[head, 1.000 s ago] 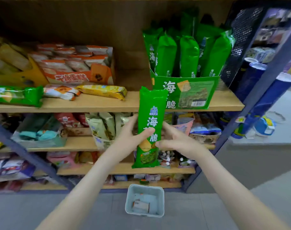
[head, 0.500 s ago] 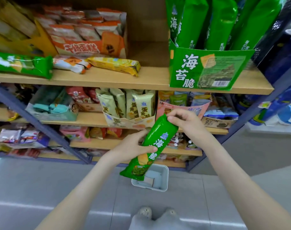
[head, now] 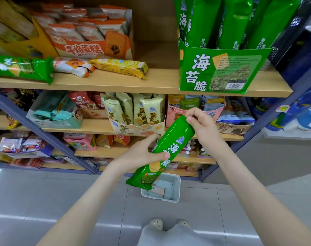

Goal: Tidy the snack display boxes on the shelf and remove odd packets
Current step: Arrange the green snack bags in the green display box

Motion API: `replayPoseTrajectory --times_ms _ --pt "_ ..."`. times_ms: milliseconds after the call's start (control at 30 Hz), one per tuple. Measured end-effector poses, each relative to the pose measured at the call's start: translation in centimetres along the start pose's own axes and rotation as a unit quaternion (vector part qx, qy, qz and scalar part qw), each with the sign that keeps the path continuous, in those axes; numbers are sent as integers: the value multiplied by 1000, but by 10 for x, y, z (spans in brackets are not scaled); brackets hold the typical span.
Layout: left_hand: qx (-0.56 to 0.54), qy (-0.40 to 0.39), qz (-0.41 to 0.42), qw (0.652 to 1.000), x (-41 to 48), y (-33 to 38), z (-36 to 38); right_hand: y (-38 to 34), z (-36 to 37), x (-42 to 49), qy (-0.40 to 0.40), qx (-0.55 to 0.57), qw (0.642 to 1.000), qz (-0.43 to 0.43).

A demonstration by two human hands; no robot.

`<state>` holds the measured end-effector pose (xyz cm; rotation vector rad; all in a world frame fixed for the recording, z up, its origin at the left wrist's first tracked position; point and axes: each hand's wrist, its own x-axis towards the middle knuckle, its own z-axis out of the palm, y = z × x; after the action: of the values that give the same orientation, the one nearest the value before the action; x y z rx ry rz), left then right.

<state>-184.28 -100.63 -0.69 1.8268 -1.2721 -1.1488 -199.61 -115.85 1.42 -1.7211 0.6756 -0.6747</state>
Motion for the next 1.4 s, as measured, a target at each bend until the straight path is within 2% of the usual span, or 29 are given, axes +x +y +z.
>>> replayPoseTrajectory --times_ms 100,167,233,333,433,533,567,633,767,867,967,1100,1267,1333,1400 --pt "-162 -58 -17 985 -4 9 -1 -6 -7 5 -22 82 996 -33" --pt "-166 -83 -10 983 -2 14 2 -9 -3 7 -37 100 993 -47" --pt "-147 -71 0 987 -1 19 7 -13 4 8 -30 93 993 -66" --pt "-164 15 6 986 1 19 9 -13 9 9 -28 106 993 -44" --pt "-224 121 8 967 -4 15 3 -5 8 4 -147 85 985 18" --pt "-351 237 -6 906 -6 14 -7 -1 15 -6 -308 20 949 68" --pt "-386 275 2 881 -7 14 -10 -1 18 -9 -341 10 937 72" --pt "-432 329 11 840 -8 15 -17 -3 22 -14 -354 20 933 64" --pt "-529 369 -7 764 -12 16 -25 -9 30 -18 -273 46 961 17" --pt "-573 372 -27 730 -13 15 -27 -11 34 -16 -155 -23 986 -49" --pt "-605 378 -47 699 -13 16 -27 -9 37 -16 -53 -56 990 -118" --pt "-617 383 -67 684 -10 19 -20 -12 41 -20 6 -14 990 -141" --pt "-621 382 -75 681 -8 23 -21 -12 46 -18 23 24 995 -95" --pt "-605 369 -57 703 -10 23 -20 -13 45 -16 42 40 997 -59" --pt "-572 348 -22 742 -11 20 -21 -14 42 -13 62 76 995 -19"
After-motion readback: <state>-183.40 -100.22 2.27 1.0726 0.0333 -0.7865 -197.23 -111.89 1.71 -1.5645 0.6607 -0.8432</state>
